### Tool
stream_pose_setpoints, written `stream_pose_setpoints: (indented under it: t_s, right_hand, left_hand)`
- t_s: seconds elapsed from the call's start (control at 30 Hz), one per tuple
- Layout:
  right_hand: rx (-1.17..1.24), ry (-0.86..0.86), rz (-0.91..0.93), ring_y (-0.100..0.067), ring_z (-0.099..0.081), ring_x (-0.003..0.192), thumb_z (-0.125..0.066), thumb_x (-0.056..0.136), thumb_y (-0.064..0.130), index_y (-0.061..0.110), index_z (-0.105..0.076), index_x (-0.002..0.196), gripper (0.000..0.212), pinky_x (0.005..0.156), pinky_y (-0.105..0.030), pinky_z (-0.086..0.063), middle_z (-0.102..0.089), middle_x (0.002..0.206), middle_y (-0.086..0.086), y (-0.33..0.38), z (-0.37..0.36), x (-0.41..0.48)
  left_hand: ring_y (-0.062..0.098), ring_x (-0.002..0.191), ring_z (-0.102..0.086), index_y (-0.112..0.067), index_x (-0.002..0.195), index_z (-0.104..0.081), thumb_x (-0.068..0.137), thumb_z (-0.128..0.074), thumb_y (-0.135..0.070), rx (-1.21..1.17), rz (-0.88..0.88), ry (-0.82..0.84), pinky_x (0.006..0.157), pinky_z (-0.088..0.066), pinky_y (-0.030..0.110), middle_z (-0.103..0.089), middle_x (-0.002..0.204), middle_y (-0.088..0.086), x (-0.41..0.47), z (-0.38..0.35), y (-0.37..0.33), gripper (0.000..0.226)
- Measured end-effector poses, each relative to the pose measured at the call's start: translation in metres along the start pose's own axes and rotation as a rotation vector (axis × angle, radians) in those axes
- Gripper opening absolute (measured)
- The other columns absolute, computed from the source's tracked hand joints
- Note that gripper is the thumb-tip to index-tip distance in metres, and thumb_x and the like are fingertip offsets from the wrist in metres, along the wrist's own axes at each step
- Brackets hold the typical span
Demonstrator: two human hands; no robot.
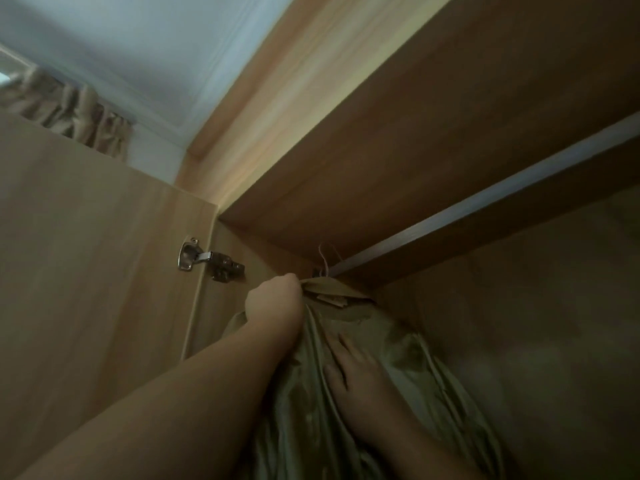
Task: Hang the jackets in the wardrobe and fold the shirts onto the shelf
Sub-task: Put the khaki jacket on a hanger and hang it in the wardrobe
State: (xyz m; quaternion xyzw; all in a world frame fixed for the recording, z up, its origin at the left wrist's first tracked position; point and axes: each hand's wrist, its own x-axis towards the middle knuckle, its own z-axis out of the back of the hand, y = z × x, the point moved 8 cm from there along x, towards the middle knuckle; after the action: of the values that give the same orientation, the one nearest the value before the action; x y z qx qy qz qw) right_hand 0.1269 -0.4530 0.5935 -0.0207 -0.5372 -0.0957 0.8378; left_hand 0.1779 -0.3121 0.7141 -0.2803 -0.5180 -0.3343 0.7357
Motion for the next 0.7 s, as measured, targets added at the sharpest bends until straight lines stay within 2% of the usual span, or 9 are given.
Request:
stream_pose_setpoints:
  t_s: [0.07,0.13,0.2,0.37,0.43,0.53,0.57,0.63,0.7]
  right_hand:
    - [0.02,-0.029,0.006,-0.009,-0.017,0.148,-0.02,0.099,0.055,0.041,-0.009,0.155,0.058,0.12,-0.037,-0.019,-0.014,0.164,0.011,-0.005,-0.01,0.004]
    - [0.044,-0.059,0.018,-0.009,-0.018,0.148,-0.009,0.09,0.062,0.042,-0.01,0.155,0.067,0.12,-0.035,-0.019,-0.015,0.164,0.011,-0.008,-0.02,0.007]
    - [0.06,-0.08,0.015,-0.01,-0.018,0.148,-0.001,0.084,0.064,0.043,-0.01,0.154,0.074,0.12,-0.035,-0.018,-0.016,0.163,0.01,-0.013,-0.032,0.009]
    - [0.037,-0.092,-0.043,-0.013,-0.016,0.149,0.003,0.082,0.06,0.048,-0.004,0.152,0.072,0.12,-0.037,-0.018,-0.014,0.164,0.011,-0.028,-0.053,0.005]
    - [0.036,-0.069,-0.058,-0.013,-0.014,0.15,0.003,0.08,0.059,0.052,0.003,0.147,0.068,0.12,-0.036,-0.018,-0.01,0.164,0.012,-0.032,-0.06,-0.001]
    - [0.054,-0.058,-0.088,-0.012,-0.008,0.151,-0.001,0.079,0.06,0.049,0.005,0.149,0.07,0.121,-0.036,-0.016,-0.004,0.165,0.012,-0.039,-0.064,-0.017]
    - [0.058,-0.055,-0.103,-0.012,-0.008,0.151,-0.002,0.08,0.06,0.046,0.0,0.152,0.073,0.121,-0.035,-0.017,-0.002,0.165,0.013,-0.041,-0.064,-0.024]
    - [0.041,-0.049,-0.125,-0.012,-0.009,0.15,-0.01,0.089,0.058,0.04,-0.008,0.155,0.069,0.121,-0.033,-0.016,-0.005,0.165,0.012,-0.044,-0.059,-0.038]
    - [-0.011,-0.04,-0.145,-0.015,-0.012,0.15,-0.018,0.093,0.052,0.037,-0.012,0.156,0.065,0.121,-0.035,-0.016,-0.011,0.164,0.009,-0.046,-0.051,-0.056]
  left_hand:
    - [0.022,0.082,-0.058,-0.021,0.092,-0.054,0.1,-0.041,-0.021,0.01,0.011,0.001,0.071,-0.047,0.037,-0.059,0.089,0.0,0.005,-0.008,0.001,0.015]
    - [0.02,0.079,-0.056,-0.021,0.094,-0.054,0.1,-0.039,-0.02,0.019,0.009,0.026,0.069,-0.046,0.037,-0.057,0.087,-0.002,0.006,-0.016,-0.001,0.016]
    - [0.019,0.077,-0.053,-0.021,0.09,-0.052,0.1,-0.038,-0.018,0.027,0.003,0.055,0.069,-0.043,0.036,-0.053,0.084,-0.002,0.006,-0.022,-0.007,0.017]
    - [0.016,0.073,-0.05,-0.023,0.079,-0.046,0.099,-0.04,-0.017,0.03,-0.022,0.176,0.071,-0.041,0.035,-0.051,0.083,-0.002,0.004,-0.036,-0.02,0.022]
    - [0.019,0.079,-0.052,-0.022,0.085,-0.048,0.098,-0.039,-0.015,0.045,-0.029,0.173,0.072,-0.043,0.036,-0.058,0.093,0.001,0.0,-0.044,-0.021,0.017]
    - [0.021,0.087,-0.056,-0.021,0.109,-0.049,0.098,-0.042,-0.023,0.021,-0.052,0.084,0.069,-0.043,0.035,-0.058,0.108,0.002,-0.014,-0.045,-0.024,0.013]
    - [0.022,0.094,-0.056,-0.021,0.119,-0.045,0.097,-0.044,-0.029,0.024,-0.081,0.052,0.072,-0.043,0.036,-0.055,0.113,0.002,-0.022,-0.045,-0.027,0.023]
    - [0.027,0.116,-0.049,-0.023,0.135,-0.038,0.095,-0.042,-0.038,0.099,-0.169,-0.012,0.091,-0.04,0.043,-0.048,0.13,0.005,-0.044,-0.045,-0.032,0.044]
    - [0.03,0.136,-0.033,-0.025,0.145,-0.032,0.092,-0.032,-0.047,0.16,-0.258,-0.005,0.113,-0.022,0.053,-0.039,0.147,0.007,-0.072,-0.047,-0.037,0.058]
